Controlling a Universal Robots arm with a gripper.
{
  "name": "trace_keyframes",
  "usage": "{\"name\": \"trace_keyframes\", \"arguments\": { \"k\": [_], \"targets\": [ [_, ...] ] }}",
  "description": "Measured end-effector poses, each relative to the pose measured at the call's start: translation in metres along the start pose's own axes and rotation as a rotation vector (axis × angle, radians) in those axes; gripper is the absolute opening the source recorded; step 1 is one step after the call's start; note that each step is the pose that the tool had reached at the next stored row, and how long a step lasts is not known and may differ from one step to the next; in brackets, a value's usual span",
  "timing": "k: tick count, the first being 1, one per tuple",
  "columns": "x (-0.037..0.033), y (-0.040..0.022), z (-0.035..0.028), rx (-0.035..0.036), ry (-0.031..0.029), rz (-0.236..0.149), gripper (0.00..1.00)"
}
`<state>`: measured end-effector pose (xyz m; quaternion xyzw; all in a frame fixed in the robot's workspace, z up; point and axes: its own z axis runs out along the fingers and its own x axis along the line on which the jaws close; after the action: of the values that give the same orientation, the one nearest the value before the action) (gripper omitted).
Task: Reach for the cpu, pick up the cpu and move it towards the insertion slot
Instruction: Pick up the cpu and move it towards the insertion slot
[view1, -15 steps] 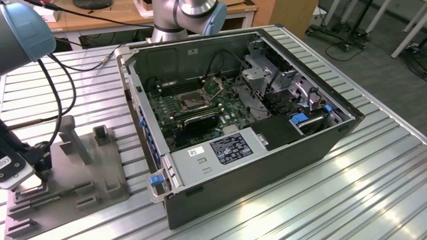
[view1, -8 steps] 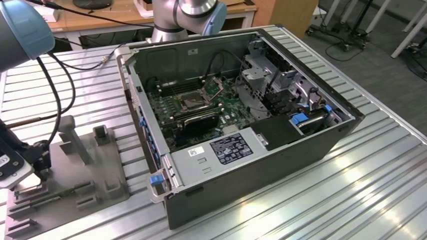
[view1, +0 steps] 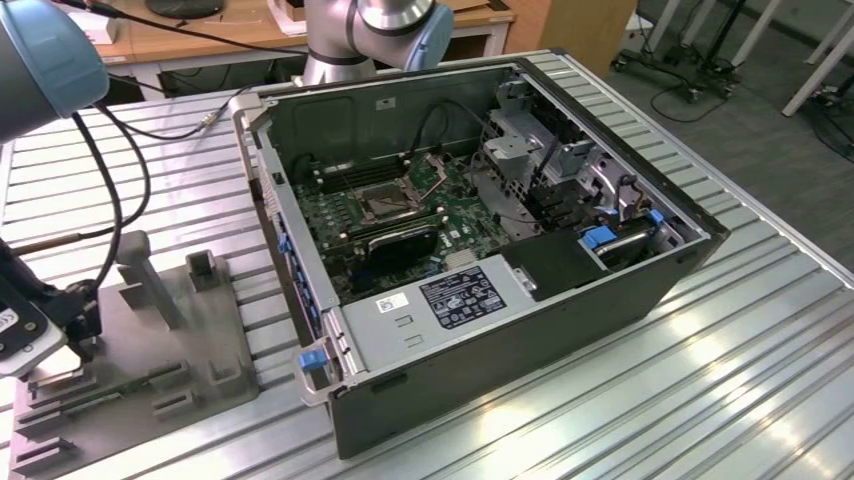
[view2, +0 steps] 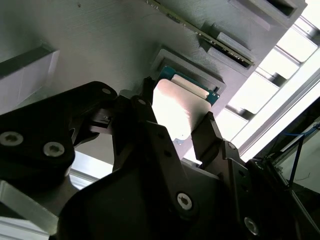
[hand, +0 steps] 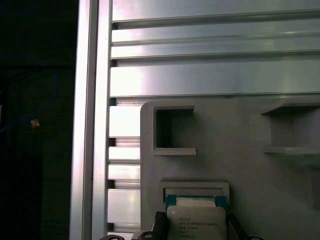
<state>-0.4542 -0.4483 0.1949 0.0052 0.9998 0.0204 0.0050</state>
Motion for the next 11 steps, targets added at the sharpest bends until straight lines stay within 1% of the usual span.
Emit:
{"name": "trace_keyframes", "arguments": {
  "k": [11],
  "targets": [
    [0.0, 0.0002, -0.0045, 0.0, -0.0001, 0.0, 0.55]
  ]
}}
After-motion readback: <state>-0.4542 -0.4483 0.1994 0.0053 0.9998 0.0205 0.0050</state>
